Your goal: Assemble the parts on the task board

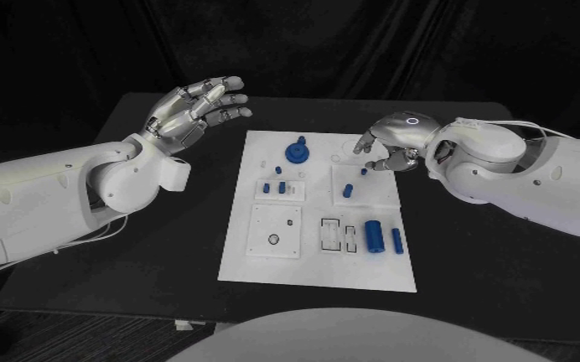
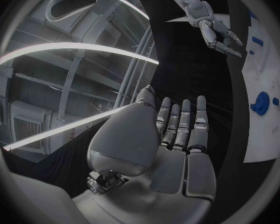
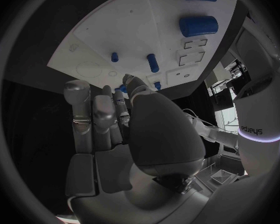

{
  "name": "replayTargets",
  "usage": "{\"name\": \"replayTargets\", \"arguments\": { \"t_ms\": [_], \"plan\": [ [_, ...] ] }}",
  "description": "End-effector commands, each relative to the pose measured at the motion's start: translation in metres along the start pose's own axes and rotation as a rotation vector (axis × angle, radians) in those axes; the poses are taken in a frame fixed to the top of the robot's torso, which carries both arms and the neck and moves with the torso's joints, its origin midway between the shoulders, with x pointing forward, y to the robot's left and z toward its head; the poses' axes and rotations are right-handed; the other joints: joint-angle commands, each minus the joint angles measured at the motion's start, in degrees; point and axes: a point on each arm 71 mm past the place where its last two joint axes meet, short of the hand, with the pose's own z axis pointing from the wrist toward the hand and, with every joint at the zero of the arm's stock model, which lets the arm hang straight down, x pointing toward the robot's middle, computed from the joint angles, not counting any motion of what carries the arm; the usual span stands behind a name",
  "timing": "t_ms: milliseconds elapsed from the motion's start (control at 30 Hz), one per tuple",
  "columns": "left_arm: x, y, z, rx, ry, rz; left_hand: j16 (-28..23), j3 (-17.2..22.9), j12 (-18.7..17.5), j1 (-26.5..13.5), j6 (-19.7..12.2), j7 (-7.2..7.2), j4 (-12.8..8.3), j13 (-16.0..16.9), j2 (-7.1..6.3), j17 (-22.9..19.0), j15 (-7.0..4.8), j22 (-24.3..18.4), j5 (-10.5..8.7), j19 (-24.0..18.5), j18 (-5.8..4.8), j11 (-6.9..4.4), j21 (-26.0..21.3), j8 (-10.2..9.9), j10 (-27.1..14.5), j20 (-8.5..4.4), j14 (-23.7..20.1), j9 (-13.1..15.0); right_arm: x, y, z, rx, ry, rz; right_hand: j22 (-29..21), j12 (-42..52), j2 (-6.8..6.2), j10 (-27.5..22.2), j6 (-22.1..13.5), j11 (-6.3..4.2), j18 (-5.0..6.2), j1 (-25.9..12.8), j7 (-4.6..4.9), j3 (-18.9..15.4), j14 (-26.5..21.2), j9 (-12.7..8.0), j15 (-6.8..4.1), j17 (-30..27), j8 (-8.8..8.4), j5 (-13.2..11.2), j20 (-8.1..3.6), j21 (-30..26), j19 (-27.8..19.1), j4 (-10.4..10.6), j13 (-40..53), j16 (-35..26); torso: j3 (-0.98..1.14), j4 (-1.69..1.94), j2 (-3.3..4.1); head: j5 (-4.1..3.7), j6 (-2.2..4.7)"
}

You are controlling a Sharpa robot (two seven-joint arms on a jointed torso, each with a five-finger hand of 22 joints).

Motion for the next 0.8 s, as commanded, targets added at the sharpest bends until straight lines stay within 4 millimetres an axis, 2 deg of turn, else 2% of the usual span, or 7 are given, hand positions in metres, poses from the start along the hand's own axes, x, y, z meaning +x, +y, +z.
{"name": "replayTargets", "arguments": {
  "t_ms": [33,433,600,800],
  "plan": [
    [0.001,-0.002,-0.001,0.074,0.015,-0.036,0.0,-0.4,0.3,0.3,-0.6,0.11,0.1,-0.2,0.23,-0.1,0.29,-0.1,0.25,0.1,0.87,0.02,-0.4,0.3,-0.4,0.45,-0.4,-0.1,0.005,-0.001,0.001,0.000,0.013,-0.007,5.1,0.1,-0.01,0.6,0.3,-0.04,-0.09,-0.6,0.05,0.2,0.1,0.0,-0.39,-0.2,0.27,0.3,-0.25,-0.4,0.1,-0.1,0.0,0.2,0.09,-0.02,-0.25,0.01,-0.01],
    [0.002,0.007,-0.003,0.047,0.023,-0.054,0.2,-0.5,0.7,0.7,-1.5,-0.13,-0.2,-0.7,0.60,-0.3,0.79,-0.2,0.44,0.4,0.87,0.50,-0.7,0.9,-1.1,0.79,-0.5,-0.5,0.023,-0.008,0.007,0.018,0.045,-0.003,5.0,0.4,0.09,0.9,0.4,-0.23,-0.04,-0.5,0.14,0.6,0.1,0.1,-0.41,-0.3,0.20,0.9,-0.39,-1.0,-0.1,-0.2,0.0,0.1,0.09,0.08,-0.25,0.04,-0.01],
    [0.003,0.008,-0.002,0.042,0.027,-0.059,0.2,-0.5,0.7,0.7,-1.5,-0.09,-0.2,-0.8,0.65,-0.3,0.84,-0.3,0.50,0.4,0.87,0.51,-0.7,1.0,-1.2,0.82,-0.5,-0.5,0.028,-0.009,0.010,0.018,0.053,-0.002,5.0,0.5,0.10,1.1,0.4,-0.27,-0.07,-0.6,0.24,0.7,0.1,0.1,-0.33,-0.3,0.19,0.9,-0.37,-1.0,-0.1,-0.1,0.0,0.1,-0.02,0.07,-0.30,0.19,-0.01],
    [0.003,0.009,-0.002,0.036,0.031,-0.062,0.2,-0.5,0.9,0.9,-1.7,-0.03,-0.4,-0.9,0.76,-0.4,0.99,-0.3,0.69,0.4,0.87,0.61,-0.8,1.2,-1.3,0.91,-0.5,-0.6,0.032,-0.010,0.013,0.015,0.056,-0.001,5.0,0.8,0.13,1.7,1.4,-0.35,-0.10,-0.8,0.58,1.0,0.1,0.4,-0.24,-0.3,0.56,0.8,-0.34,-1.0,0.0,0.0,0.1,0.2,0.06,0.04,-0.21,0.21,-0.01]
  ]
}}
